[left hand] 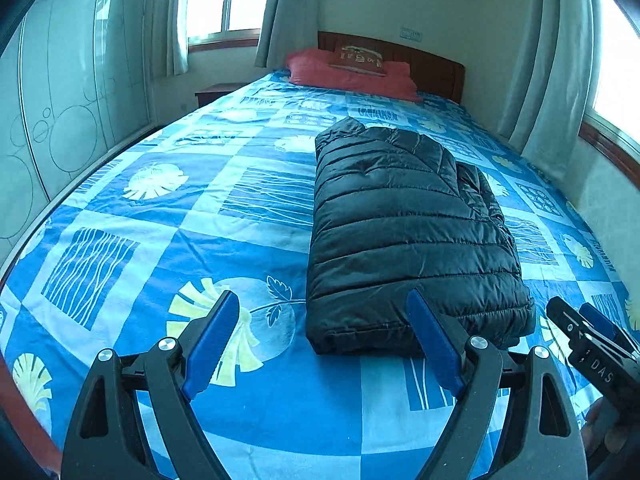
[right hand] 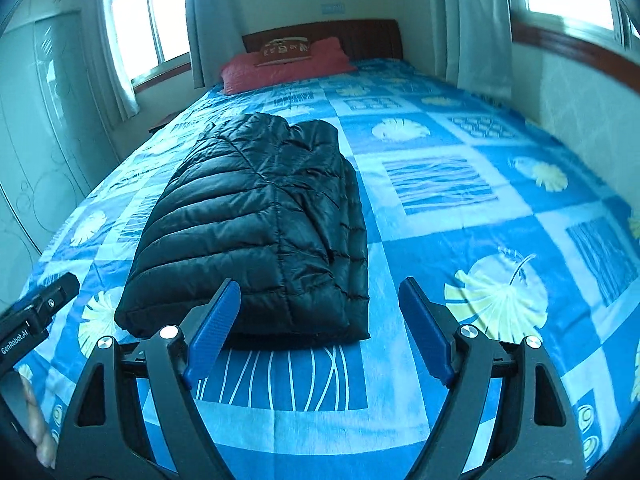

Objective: Fold large clothes

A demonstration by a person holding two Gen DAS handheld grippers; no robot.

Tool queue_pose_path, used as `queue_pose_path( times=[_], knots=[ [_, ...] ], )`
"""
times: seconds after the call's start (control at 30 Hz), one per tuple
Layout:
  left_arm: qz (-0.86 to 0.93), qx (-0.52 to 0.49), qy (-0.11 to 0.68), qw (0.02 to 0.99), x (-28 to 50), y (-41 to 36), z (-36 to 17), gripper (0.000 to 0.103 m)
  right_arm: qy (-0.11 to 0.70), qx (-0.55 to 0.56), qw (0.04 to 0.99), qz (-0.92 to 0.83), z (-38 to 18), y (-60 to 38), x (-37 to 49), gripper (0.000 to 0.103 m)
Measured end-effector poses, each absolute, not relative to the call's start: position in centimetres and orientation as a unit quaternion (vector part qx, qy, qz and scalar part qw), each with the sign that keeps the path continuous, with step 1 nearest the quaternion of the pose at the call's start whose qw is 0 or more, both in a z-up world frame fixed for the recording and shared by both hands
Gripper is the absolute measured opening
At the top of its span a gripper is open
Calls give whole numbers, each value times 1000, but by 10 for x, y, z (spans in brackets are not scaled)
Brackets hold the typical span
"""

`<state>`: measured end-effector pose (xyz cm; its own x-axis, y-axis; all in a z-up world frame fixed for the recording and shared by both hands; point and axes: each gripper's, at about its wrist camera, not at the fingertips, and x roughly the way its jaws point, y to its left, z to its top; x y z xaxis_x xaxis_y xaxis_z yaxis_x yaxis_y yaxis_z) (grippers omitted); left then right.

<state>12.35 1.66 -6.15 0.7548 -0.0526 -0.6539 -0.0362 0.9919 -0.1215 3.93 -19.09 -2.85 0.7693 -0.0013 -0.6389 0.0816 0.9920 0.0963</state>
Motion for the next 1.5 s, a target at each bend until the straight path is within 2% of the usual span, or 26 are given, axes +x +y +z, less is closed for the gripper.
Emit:
queue_pose_path(
  times=[1.5],
  knots=[
    [5,-42,336,941,104,12,-57,84,325,30,945,-13,-20,-166,25,81]
  ],
)
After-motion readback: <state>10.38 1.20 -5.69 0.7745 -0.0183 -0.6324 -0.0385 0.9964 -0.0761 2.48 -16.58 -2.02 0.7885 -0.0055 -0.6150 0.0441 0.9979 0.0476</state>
